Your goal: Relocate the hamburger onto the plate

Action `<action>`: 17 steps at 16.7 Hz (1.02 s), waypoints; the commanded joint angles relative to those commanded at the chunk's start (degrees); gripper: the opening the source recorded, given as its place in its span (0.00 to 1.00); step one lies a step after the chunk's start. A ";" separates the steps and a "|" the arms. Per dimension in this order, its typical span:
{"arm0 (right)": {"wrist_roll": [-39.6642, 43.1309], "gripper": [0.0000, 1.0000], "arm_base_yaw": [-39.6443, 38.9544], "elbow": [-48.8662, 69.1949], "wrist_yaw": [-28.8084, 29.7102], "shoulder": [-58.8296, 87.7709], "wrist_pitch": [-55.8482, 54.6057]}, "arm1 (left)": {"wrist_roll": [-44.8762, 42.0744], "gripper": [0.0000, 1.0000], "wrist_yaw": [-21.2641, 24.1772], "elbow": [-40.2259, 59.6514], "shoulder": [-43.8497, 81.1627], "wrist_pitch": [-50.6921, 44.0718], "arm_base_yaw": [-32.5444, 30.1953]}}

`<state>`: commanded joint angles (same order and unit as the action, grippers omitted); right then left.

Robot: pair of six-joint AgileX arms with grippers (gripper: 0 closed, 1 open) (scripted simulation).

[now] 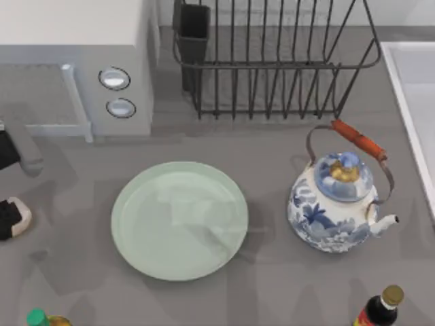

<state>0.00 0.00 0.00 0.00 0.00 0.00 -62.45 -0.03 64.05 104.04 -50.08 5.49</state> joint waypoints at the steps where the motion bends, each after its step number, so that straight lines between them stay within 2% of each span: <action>1: 0.00 1.00 0.00 0.00 0.00 0.00 0.00 | -0.06 1.00 0.00 -1.42 1.15 2.45 0.11; 5: 0.00 1.00 0.00 0.00 0.00 0.00 0.00 | 0.69 1.00 0.02 -3.55 6.97 10.39 -0.89; 10: 0.00 1.00 0.00 0.00 0.00 0.00 0.00 | 1.00 1.00 0.03 -3.29 8.01 11.36 -1.14; 17: 0.00 1.00 0.00 0.00 0.00 0.00 0.00 | 1.00 0.47 0.03 -3.29 8.01 11.36 -1.14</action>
<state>0.00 0.00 0.00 0.00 0.00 0.00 -61.45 0.00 60.76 112.06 -38.72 4.35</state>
